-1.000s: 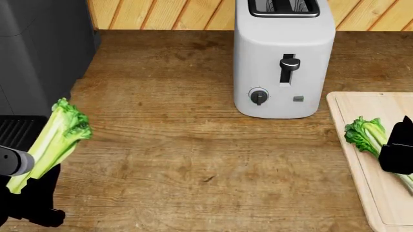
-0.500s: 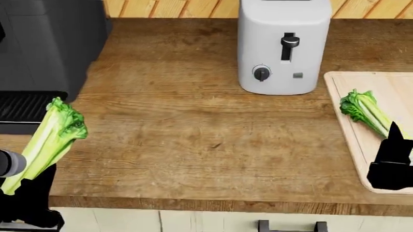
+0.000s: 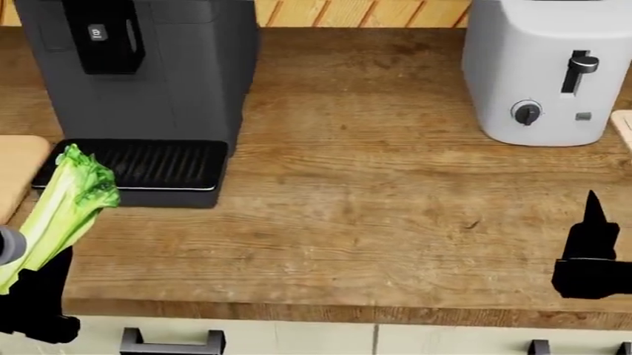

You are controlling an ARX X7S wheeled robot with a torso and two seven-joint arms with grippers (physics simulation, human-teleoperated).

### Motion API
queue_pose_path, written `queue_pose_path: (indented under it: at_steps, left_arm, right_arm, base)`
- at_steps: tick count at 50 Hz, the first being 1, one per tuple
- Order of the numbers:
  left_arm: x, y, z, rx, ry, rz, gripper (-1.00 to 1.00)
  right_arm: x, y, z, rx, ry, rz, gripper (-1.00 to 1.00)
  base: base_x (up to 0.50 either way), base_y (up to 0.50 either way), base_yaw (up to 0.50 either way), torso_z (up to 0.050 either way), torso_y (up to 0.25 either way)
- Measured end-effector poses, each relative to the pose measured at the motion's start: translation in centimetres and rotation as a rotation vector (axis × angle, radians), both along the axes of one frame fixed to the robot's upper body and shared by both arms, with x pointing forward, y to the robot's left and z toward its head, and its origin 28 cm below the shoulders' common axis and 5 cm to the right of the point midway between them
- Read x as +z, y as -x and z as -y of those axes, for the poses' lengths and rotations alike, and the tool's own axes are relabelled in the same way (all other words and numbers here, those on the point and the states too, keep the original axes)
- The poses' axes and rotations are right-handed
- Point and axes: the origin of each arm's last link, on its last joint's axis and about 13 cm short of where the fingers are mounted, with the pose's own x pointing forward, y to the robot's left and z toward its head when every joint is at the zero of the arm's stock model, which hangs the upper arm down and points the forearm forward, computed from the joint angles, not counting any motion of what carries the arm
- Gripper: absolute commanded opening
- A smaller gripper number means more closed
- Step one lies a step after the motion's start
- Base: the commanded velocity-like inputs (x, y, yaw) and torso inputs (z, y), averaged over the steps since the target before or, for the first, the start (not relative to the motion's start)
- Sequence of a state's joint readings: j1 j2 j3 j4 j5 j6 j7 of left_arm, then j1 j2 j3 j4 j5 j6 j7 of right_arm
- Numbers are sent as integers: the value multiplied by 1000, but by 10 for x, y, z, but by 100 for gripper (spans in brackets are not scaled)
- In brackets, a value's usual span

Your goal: Place the celery and the celery on separate cutting boards.

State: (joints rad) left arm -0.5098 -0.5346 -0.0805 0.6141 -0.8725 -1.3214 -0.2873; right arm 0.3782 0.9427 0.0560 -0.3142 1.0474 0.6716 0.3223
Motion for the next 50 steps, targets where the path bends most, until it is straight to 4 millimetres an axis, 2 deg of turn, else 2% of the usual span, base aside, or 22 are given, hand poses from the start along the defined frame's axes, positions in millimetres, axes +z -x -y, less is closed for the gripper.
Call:
queue_pose_path:
  at_steps: [27, 46, 50]
  left_arm:
    - [3, -4, -3, 15, -13, -1, -100]
    - [-1, -6, -3, 18, -10, -6, -100]
    - [-1, -6, -4, 29, -15, -5, -100]
  right_arm:
    - [-5, 1, 0, -3, 6, 6, 100]
    - [-11, 1, -1, 1, 8, 14, 100]
    - [-13, 1, -1, 5, -2, 13, 100]
  base:
    - [9, 500, 0, 0, 0]
    - [215, 500, 0, 1, 1]
    - [148, 161, 0, 0, 3]
